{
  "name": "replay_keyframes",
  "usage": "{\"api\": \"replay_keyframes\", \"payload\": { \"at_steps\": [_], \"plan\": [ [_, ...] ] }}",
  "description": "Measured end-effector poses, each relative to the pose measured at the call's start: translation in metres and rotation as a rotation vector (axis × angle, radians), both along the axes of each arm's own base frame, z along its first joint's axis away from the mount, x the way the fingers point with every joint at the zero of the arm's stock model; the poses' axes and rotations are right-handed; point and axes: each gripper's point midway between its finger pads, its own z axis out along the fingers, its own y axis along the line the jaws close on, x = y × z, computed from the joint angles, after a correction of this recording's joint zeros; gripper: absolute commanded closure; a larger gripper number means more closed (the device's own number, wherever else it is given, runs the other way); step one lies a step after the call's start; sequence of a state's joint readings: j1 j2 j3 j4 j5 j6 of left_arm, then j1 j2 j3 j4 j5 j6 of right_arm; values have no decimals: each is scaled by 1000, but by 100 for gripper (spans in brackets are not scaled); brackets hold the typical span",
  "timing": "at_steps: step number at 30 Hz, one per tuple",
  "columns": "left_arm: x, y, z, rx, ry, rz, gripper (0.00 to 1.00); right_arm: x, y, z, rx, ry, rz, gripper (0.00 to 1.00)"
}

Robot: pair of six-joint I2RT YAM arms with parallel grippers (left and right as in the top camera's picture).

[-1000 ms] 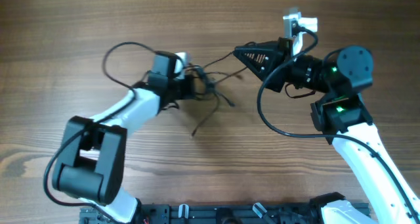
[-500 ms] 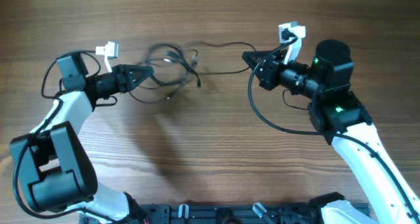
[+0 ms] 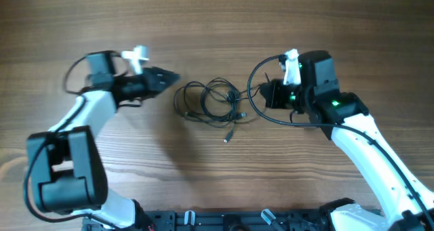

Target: Untangle cables

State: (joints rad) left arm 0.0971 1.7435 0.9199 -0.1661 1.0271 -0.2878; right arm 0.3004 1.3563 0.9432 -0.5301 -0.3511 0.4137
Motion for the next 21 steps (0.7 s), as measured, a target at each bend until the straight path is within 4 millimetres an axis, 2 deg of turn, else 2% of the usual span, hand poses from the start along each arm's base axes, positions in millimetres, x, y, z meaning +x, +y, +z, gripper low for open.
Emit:
{"api": "replay_keyframes", "payload": {
  "at_steps": [3,5,6,8,9,10,13,15,16,19,21],
  "plan": [
    [-3,-38,-26,190,9,-25,47,-16,-16,-29,-93,131,-44,96],
    [-3,-63,-35,301,-32,-39,46,-29,-24,-48,-142,232,-61,96],
    [-3,-69,-38,336,-42,-37,46,-32,-26,-56,-159,269,-67,95],
    [-1,-78,-43,409,-75,-20,46,-41,-30,-73,-190,344,-71,83],
    [0,-83,-44,444,-95,-15,46,-46,-32,-83,-208,390,-74,73],
    [0,-89,-46,476,-115,-13,48,-51,-35,-93,-227,436,-74,55],
    [6,-99,-43,504,-172,2,58,-63,-38,-108,-255,518,-63,45],
    [9,-98,-42,512,-183,15,71,-65,-33,-109,-234,530,-36,33],
    [10,-97,-42,516,-185,24,73,-64,-29,-105,-216,527,-21,29],
    [9,-94,-44,529,-173,29,70,-32,-10,-76,-137,420,21,28],
    [8,-93,-46,536,-164,28,68,-2,7,-54,-67,296,51,28]
  ]
}}
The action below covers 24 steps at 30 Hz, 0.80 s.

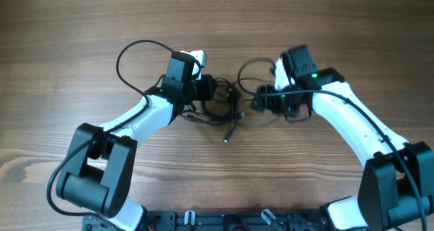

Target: Untangle cables

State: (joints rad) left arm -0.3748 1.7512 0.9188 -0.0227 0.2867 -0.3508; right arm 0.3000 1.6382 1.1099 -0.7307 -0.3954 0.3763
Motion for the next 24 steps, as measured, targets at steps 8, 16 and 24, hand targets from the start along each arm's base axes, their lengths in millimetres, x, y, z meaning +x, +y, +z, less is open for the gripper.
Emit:
{"api": "replay_keyframes", "payload": {
  "at_steps": [8,16,24],
  "plan": [
    [-1,6,-5,33,12,18,84,35,26,29,140,-172,44,43],
    [16,55,-10,70,29,151,67,13,24,17,140,-72,49,21],
    [19,69,22,-136,120,42,30,-34,-25,-13,-104,155,-22,10]
  ]
}}
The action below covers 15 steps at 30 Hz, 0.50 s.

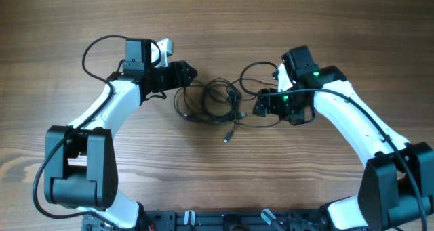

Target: Untangle cables

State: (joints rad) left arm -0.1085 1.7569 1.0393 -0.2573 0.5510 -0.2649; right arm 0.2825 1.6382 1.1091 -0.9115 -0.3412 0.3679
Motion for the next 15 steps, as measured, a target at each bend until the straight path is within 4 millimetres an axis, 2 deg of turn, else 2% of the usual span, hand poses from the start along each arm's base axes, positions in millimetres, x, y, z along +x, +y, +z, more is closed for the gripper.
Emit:
{"api": "replay_keyframes", "payload": {
  "at_steps": [3,6,8,9,10,11,13,15],
  "plan": [
    [0,-8,7,5,-4,-33,28,-7,-15,10,-29,55,-17,4],
    [6,-19,17,15,-47,-57,29,8,-17,35,-35,-9,-15,4],
    [6,-30,17,44,-65,-74,31,26,-16,57,-32,-105,-21,7],
    [9,-33,12,76,-77,-72,32,41,-13,69,-16,-184,-26,14],
    [5,-47,7,95,-79,-100,33,47,-11,73,-8,-213,-28,17],
    [5,-51,4,104,-81,-105,33,51,-10,74,0,-228,-24,21],
    [6,-61,-12,138,-84,-117,33,57,1,80,47,-259,-14,44],
    [4,-68,-31,165,-63,-129,33,58,7,81,64,-266,-2,55]
  ]
}}
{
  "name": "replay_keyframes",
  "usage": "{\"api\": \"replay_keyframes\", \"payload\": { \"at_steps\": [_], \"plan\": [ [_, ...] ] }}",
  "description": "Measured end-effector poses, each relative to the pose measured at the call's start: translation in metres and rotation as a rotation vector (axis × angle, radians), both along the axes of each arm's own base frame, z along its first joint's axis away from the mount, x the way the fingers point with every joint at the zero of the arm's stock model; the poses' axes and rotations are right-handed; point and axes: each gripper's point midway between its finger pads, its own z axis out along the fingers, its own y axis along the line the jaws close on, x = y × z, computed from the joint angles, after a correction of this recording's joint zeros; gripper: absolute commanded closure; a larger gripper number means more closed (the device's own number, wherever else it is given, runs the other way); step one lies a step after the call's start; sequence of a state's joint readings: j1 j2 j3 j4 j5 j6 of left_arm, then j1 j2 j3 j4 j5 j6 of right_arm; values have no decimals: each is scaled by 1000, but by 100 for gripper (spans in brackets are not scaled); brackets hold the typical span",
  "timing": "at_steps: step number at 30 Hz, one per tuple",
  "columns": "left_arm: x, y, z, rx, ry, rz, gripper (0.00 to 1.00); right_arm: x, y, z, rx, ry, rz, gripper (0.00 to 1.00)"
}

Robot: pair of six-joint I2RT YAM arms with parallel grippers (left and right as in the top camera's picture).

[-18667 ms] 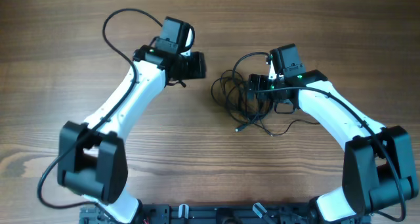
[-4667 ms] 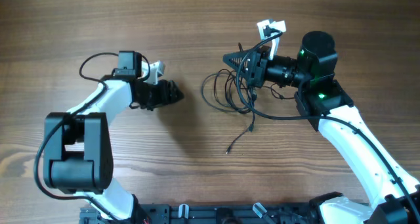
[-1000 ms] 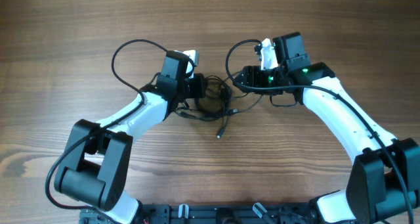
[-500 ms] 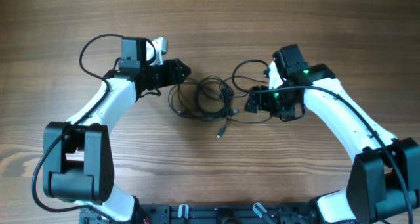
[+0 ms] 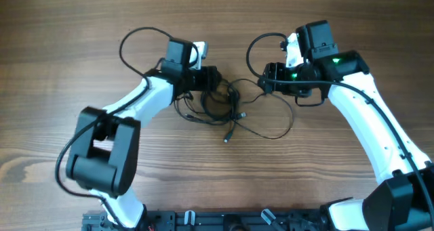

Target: Untangle cables

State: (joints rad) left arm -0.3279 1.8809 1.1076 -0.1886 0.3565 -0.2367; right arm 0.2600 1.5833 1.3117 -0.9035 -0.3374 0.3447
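A tangle of thin black cables (image 5: pixel 217 106) lies at the table's middle, with a loose plug end (image 5: pixel 228 137) sticking out below it. My left gripper (image 5: pixel 215 80) is down on the tangle's upper left edge, its fingertips among the strands. My right gripper (image 5: pixel 263 83) sits just right of the tangle, and a strand (image 5: pixel 245 87) runs from the pile toward it. The overhead view does not show whether either gripper holds a strand or how the jaws stand.
A long thin black loop (image 5: pixel 274 135) curves over the wood from the tangle's lower right toward the right wrist. Each arm's own wire arcs above its wrist, on the left (image 5: pixel 139 36) and on the right (image 5: pixel 252 49). The base rail (image 5: pixel 224 221) runs along the near edge.
My left gripper went from just left of the tangle to its upper left edge. My right gripper moved up and slightly right, and the black loop at lower right now bulges wider.
At first both grippers stood well apart from the tangle, left and right. Then both were at its edges. The left gripper was then back off to the left while the right stayed close. Now the left is on the tangle again and the right higher.
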Motion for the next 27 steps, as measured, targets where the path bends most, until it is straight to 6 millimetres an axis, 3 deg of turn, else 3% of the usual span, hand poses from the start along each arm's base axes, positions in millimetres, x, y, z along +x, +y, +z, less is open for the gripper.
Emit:
{"api": "replay_keyframes", "payload": {
  "at_steps": [2,4,8,10,16,21,26,27],
  "plan": [
    [1,-3,-10,13,4,-2,34,6,8,0,13,-26,15,55],
    [-1,-3,-22,26,25,-4,41,11,17,-2,23,-45,35,51],
    [-3,-3,-31,44,36,-18,80,9,38,-20,37,-54,82,51],
    [-3,-1,-32,52,38,-12,88,6,45,-37,40,-20,80,54],
    [0,8,-34,55,43,10,87,4,73,-90,53,30,114,69],
    [1,10,-34,55,43,14,86,0,90,-116,51,66,151,70],
    [1,10,-34,55,43,14,85,4,94,-136,62,90,133,96],
    [1,10,-34,55,43,14,85,6,98,-134,83,80,137,96]
  ]
}}
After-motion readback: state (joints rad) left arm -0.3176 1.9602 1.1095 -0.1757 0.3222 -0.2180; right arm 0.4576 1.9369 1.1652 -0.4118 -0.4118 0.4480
